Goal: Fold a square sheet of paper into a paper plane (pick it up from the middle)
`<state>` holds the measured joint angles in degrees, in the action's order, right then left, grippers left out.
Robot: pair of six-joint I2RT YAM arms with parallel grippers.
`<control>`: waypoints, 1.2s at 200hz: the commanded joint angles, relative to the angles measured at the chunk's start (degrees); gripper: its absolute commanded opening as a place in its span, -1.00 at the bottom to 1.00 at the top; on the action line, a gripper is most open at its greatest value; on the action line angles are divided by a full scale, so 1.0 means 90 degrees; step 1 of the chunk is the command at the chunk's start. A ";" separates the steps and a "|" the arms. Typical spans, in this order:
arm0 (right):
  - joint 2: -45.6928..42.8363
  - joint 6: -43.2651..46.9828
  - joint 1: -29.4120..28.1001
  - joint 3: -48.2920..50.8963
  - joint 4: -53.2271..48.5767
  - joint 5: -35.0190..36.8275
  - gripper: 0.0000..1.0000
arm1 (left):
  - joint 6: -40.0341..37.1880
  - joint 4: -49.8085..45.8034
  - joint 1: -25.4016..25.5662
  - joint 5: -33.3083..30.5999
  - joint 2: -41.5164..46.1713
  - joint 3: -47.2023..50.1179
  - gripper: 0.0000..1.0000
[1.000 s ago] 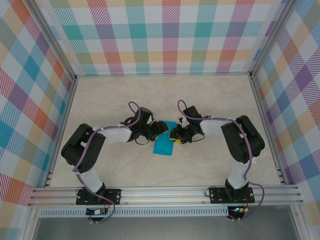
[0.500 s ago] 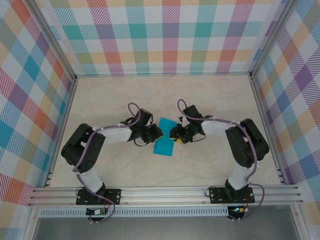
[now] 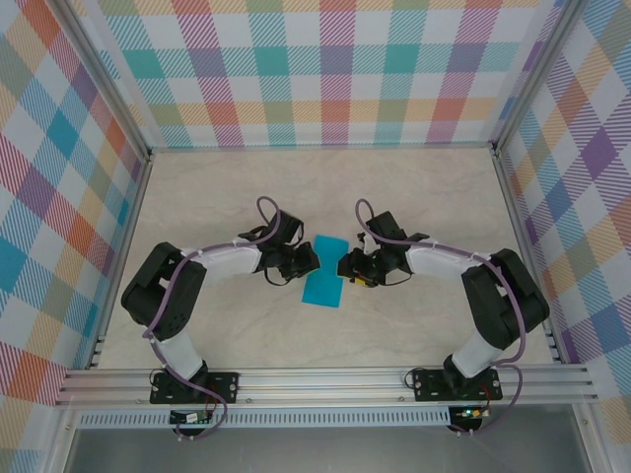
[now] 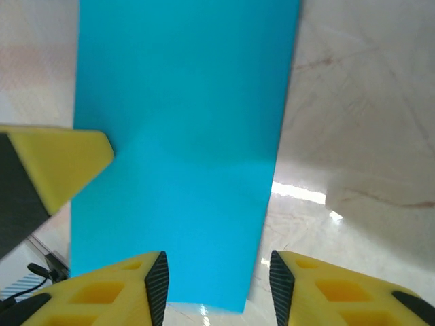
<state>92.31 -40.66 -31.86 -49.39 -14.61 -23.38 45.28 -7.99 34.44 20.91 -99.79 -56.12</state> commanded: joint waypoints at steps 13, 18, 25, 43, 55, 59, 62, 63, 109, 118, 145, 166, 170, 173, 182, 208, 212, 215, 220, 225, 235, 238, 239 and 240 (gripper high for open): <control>-0.0541 0.0314 -0.0424 0.0009 -0.0043 0.0469 0.03 | -0.0321 -0.0697 0.0133 -0.0114 -0.0276 -0.0527 -0.68; -0.0588 0.0380 -0.0507 -0.0009 -0.0093 0.0581 0.06 | -0.0333 -0.0712 0.0146 -0.0093 -0.0305 -0.0551 -0.68; -0.0625 0.0482 -0.0658 -0.0035 -0.0151 0.0758 0.11 | -0.0324 -0.0713 0.0158 -0.0077 -0.0338 -0.0571 -0.68; -0.0660 0.0685 -0.0984 -0.0117 -0.0301 0.1157 0.19 | -0.0276 -0.0720 0.0196 -0.0034 -0.0406 -0.0620 -0.71; -0.0630 0.0774 -0.1183 -0.0170 -0.0311 0.1337 0.23 | -0.0257 -0.0650 0.0207 0.0030 -0.0416 -0.0613 -0.75; -0.0609 0.0797 -0.1248 -0.0190 -0.0311 0.1396 0.24 | -0.0235 -0.0629 0.0216 0.0035 -0.0416 -0.0601 -0.76; -0.0595 0.0811 -0.1302 -0.0213 -0.0318 0.1451 0.25 | -0.0219 -0.0619 0.0217 0.0040 -0.0416 -0.0601 -0.76; -0.0592 0.0814 -0.1318 -0.0214 -0.0314 0.1468 0.26 | -0.0217 -0.0613 0.0217 0.0040 -0.0416 -0.0601 -0.76; -0.0390 0.0920 -0.2094 -0.0428 -0.0117 0.2227 0.37 | -0.0147 -0.0665 0.0217 0.0060 -0.0416 -0.0687 -0.78; -0.0357 0.0933 -0.2207 -0.0466 -0.0097 0.2380 0.39 | -0.0135 -0.0666 0.0217 0.0069 -0.0408 -0.0698 -0.78; -0.0111 0.1017 -0.2395 -0.0627 -0.0123 0.2659 0.42 | -0.0106 -0.0631 0.0217 0.0110 -0.0394 -0.0715 -0.78; 0.0084 0.1096 -0.2574 -0.0809 -0.0156 0.2820 0.43 | -0.0077 -0.0618 0.0217 0.0146 -0.0421 -0.0708 -0.78; 0.0129 0.1117 -0.2608 -0.0841 -0.0170 0.2862 0.43 | -0.0070 -0.0600 0.0217 0.0160 -0.0425 -0.0701 -0.78; 0.0165 0.1128 -0.2629 -0.0879 -0.0183 0.2898 0.43 | -0.0065 -0.0590 0.0217 0.0168 -0.0426 -0.0699 -0.78; 0.0279 0.1125 -0.2708 -0.0997 -0.0264 0.3060 0.44 | -0.0033 -0.0545 0.0217 0.0193 -0.0433 -0.0689 -0.78; 0.0622 0.1040 -0.2851 -0.1268 -0.0504 0.3589 0.41 | -0.0016 -0.0528 0.0212 0.0205 -0.0426 -0.0681 -0.78; 0.0655 0.1026 -0.2855 -0.1284 -0.0506 0.3641 0.41 | -0.0015 -0.0538 0.0216 0.0214 -0.0419 -0.0684 -0.79; 0.0679 0.1015 -0.2864 -0.1283 -0.0503 0.3676 0.40 | -0.0019 -0.0537 0.0217 0.0218 -0.0418 -0.0679 -0.79; 0.0697 0.0996 -0.2865 -0.1289 -0.0491 0.3711 0.39 | -0.0020 -0.0538 0.0217 0.0215 -0.0416 -0.0688 -0.79; 0.0719 0.0970 -0.2872 -0.1290 -0.0480 0.3746 0.37 | -0.0019 -0.0543 0.0217 0.0219 -0.0414 -0.0687 -0.78; 0.0735 0.0958 -0.2874 -0.1285 -0.0474 0.3821 0.35 | -0.0030 -0.0569 0.0217 0.0202 -0.0401 -0.0697 -0.79; 0.0739 0.0948 -0.2869 -0.1281 -0.0475 0.3826 0.35 | -0.0033 -0.0585 0.0217 0.0197 -0.0406 -0.0698 -0.78; 0.0739 0.0951 -0.2873 -0.1281 -0.0475 0.3832 0.34 | -0.0032 -0.0586 0.0217 0.0197 -0.0406 -0.0698 -0.78; 0.0739 0.0952 -0.2870 -0.1280 -0.0476 0.3835 0.34 | -0.0036 -0.0591 0.0217 0.0197 -0.0406 -0.0698 -0.78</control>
<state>97.38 -32.08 -57.19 -60.25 -16.36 8.36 44.60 -13.47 35.86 20.93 -103.57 -60.95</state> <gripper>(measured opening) 0.682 0.109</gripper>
